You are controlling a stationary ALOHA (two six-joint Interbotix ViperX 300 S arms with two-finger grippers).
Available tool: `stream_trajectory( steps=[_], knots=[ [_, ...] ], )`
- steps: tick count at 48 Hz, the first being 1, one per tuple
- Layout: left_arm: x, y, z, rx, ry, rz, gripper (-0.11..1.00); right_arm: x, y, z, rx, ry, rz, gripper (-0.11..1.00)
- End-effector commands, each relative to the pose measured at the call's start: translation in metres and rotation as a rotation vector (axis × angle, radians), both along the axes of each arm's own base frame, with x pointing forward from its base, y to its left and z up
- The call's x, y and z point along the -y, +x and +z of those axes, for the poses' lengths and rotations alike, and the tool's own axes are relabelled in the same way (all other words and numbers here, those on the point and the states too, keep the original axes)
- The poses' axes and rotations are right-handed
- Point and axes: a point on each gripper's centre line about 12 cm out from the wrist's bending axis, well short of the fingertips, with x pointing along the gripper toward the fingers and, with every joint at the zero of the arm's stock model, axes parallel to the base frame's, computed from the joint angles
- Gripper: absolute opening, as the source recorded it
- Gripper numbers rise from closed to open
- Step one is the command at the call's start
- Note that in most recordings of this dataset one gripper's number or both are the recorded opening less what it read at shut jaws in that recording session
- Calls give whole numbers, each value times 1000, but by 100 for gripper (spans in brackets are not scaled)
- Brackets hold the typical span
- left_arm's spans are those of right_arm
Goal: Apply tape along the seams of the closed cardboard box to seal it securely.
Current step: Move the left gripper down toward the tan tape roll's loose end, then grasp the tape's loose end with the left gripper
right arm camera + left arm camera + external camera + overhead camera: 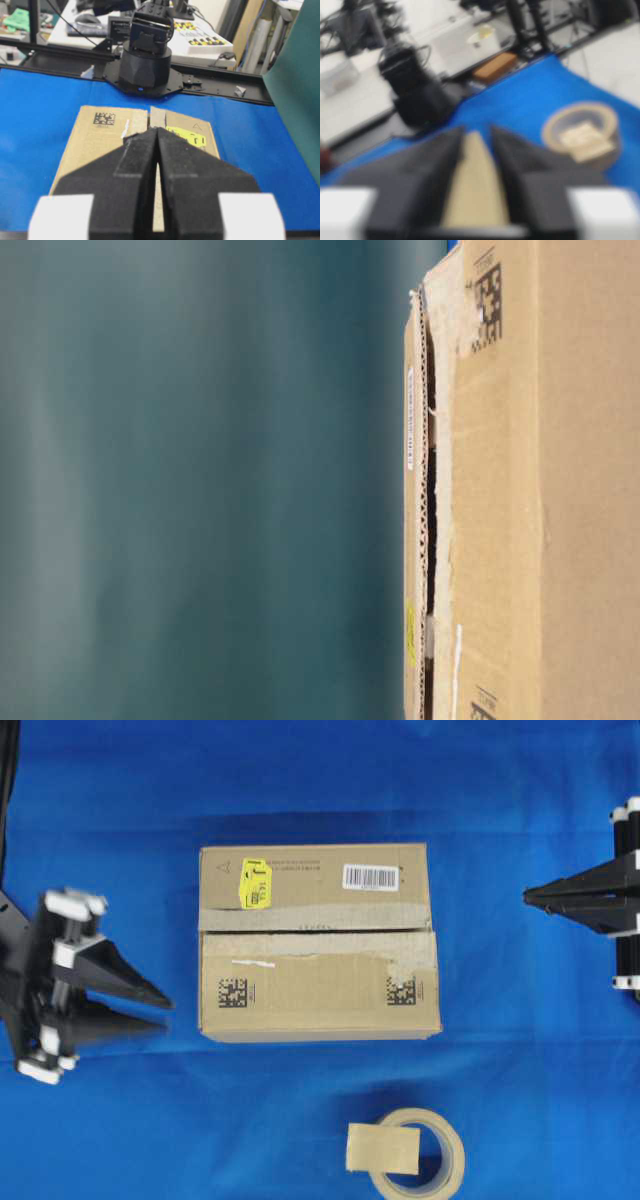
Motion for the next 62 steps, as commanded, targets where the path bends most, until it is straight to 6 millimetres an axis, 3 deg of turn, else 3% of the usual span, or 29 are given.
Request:
stream_trajectory(
  steps=[1, 6, 8, 14, 22, 31, 52, 62],
  knots=[
    [13, 12, 3, 32, 89, -26, 38, 0, 2, 11, 34, 6, 0, 1],
    [24, 27, -6, 22, 212, -42, 68, 0, 3, 11, 32, 4, 1, 1],
    [30, 34, -12, 13, 261, -54, 75, 0, 2, 11, 34, 4, 1, 1],
    [55, 61, -33, -4, 442, -106, 62, 0, 2, 12, 35, 4, 1, 1],
    [80, 98, -62, -67, 630, -162, 62, 0, 2, 12, 35, 3, -1, 1],
    [99, 131, -85, -113, 711, -199, 62, 0, 3, 12, 35, 3, 1, 1],
    [120, 175, -130, -129, 836, -236, 62, -1, 3, 14, 55, -15, 2, 1],
    [127, 189, -134, -132, 880, -252, 62, -1, 3, 13, 49, -18, 2, 1]
  ],
)
